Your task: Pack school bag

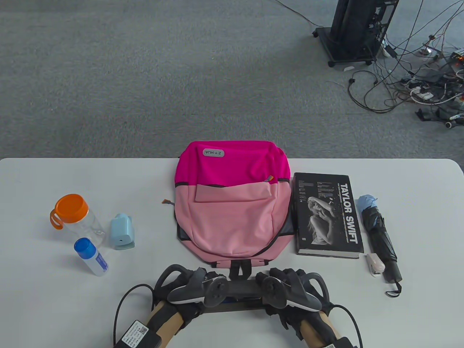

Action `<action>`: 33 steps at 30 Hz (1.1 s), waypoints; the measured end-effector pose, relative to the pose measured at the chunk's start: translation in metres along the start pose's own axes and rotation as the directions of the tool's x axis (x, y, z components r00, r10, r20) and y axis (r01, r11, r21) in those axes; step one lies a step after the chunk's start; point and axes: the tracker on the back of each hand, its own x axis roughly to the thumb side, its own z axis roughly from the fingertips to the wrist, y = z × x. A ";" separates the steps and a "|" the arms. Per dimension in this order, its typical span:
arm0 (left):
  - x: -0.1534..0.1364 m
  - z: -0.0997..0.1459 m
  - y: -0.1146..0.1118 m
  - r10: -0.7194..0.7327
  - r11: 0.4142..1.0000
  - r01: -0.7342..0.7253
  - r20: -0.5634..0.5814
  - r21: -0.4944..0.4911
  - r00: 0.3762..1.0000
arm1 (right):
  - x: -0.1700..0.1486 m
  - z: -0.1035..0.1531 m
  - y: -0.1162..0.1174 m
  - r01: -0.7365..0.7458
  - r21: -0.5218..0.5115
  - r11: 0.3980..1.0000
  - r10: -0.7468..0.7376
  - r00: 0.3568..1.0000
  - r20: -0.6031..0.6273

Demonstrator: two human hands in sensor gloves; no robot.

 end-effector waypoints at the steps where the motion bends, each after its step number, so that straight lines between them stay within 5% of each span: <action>1: 0.002 0.001 -0.002 0.008 1.000 -0.008 0.002 -0.025 1.000 | 0.000 0.000 0.000 0.014 0.007 1.000 -0.014 1.000 0.004; 12: -0.003 0.007 -0.013 0.072 0.997 -0.071 -0.022 0.032 0.997 | 0.003 -0.003 -0.001 0.081 0.062 0.995 -0.084 0.996 0.042; 18: 0.001 0.010 -0.016 0.031 0.998 -0.030 -0.026 0.055 0.999 | 0.035 -0.021 0.000 0.019 0.048 0.999 -0.027 0.984 0.179; 24: -0.013 0.001 -0.002 0.153 0.988 -0.153 0.007 -0.030 0.988 | 0.026 -0.017 0.004 0.045 0.017 0.999 -0.047 0.975 0.217; 31: -0.030 -0.030 0.032 0.136 0.951 -0.112 -0.066 0.290 0.988 | -0.006 0.005 0.005 -0.005 0.004 1.000 0.004 0.987 0.159; 33: -0.034 -0.047 0.031 0.187 0.947 -0.155 -0.089 0.281 0.978 | -0.020 0.011 0.005 -0.010 0.020 1.000 0.008 0.992 0.125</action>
